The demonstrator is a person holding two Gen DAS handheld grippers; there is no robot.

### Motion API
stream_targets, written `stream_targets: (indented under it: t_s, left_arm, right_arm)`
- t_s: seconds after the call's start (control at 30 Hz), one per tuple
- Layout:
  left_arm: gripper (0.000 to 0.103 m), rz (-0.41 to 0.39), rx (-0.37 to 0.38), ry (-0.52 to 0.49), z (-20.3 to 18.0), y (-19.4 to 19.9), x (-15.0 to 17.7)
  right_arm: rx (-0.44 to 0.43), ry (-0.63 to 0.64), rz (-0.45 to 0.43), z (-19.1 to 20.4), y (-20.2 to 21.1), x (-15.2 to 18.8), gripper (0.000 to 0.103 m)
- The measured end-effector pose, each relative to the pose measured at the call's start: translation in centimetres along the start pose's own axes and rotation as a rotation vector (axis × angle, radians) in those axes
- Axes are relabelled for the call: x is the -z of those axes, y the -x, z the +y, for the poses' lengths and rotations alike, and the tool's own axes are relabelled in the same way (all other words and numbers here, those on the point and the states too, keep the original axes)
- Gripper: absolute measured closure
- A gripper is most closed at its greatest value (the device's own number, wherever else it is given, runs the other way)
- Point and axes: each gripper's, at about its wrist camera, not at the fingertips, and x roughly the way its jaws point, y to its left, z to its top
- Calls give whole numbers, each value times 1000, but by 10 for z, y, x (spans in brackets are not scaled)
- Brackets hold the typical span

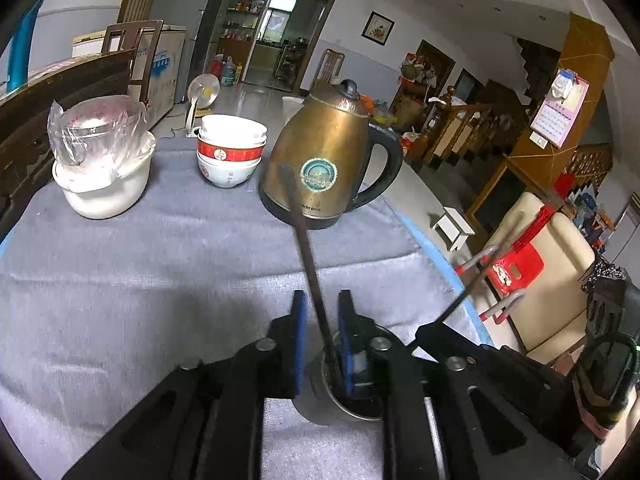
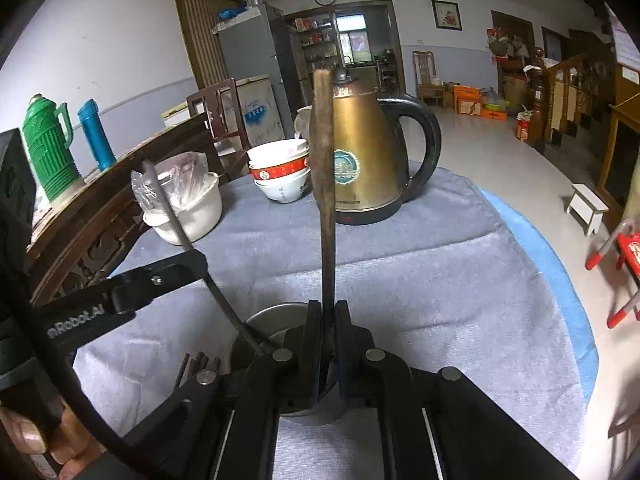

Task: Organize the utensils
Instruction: 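Lower the chopsticks into the grey cup and open both tools, then move both tools back down over the remaining chopsticks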

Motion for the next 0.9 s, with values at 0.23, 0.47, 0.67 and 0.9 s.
stream_targets:
  t_s: [0.23,0.47,0.67,0.9]
  left_arm:
    - [56,-62,1,23,9,27,-8]
    - [32,-141,-23,63,43,76,0]
    - [28,-120,-116,99,88,98,35]
    - [28,13,-227,182,140,95,91]
  right_arm:
    - [33,-7,-27,-1,14,-5,94]
    - [42,-30,-72,-1,47,-2,94]
    - [35,-59,-70,-1,68,22,44]
    - [-17,-105,-10,7,68,65,26]
